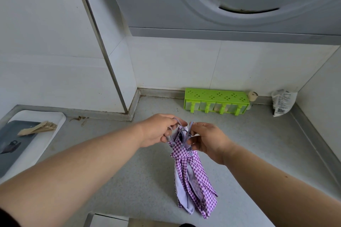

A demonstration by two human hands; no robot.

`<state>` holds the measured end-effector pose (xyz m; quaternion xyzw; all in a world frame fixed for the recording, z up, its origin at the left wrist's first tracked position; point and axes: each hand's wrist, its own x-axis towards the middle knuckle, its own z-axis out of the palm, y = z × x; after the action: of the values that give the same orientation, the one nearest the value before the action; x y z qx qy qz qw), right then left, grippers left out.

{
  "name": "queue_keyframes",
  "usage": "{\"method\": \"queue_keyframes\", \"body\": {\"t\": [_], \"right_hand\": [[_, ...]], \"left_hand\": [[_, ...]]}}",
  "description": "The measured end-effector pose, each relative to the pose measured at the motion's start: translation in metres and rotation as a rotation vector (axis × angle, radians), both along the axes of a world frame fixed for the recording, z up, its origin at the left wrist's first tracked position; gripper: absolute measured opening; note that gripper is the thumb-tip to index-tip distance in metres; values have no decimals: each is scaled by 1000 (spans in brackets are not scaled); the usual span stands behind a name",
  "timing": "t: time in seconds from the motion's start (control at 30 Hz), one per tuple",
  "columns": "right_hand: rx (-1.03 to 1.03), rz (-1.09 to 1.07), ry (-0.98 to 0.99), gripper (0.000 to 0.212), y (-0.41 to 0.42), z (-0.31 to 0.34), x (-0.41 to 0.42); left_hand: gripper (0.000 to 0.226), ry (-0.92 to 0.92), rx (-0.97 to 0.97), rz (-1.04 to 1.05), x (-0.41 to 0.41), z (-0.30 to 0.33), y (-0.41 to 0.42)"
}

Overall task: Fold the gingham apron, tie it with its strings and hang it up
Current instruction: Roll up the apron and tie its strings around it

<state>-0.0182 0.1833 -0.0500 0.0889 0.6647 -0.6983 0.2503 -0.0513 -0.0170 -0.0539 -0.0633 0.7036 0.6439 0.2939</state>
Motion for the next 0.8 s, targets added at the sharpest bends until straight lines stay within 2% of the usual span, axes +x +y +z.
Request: {"method": "queue_keyframes", "body": {"t": [0.17,0.3,0.5,0.73,0.8], "right_hand": [[-147,-192,-96,27,-2,3,-1],[-182,-378,-219,27,-4,2,-3],[-85,-508,-265,33,-19,-5,-8],[45,-439,-346,33,-18,-9,-9],[117,-389,-304,35,-18,-8,-8]], "left_hand": [[34,-126,250,100,2,2,12],[30,-167,201,76,3,-2,18],[26,-220,157,-6,3,-7,35],[18,-314,139,-99,1,-9,42],[16,-351,129,-128,-1,-11,43]]}}
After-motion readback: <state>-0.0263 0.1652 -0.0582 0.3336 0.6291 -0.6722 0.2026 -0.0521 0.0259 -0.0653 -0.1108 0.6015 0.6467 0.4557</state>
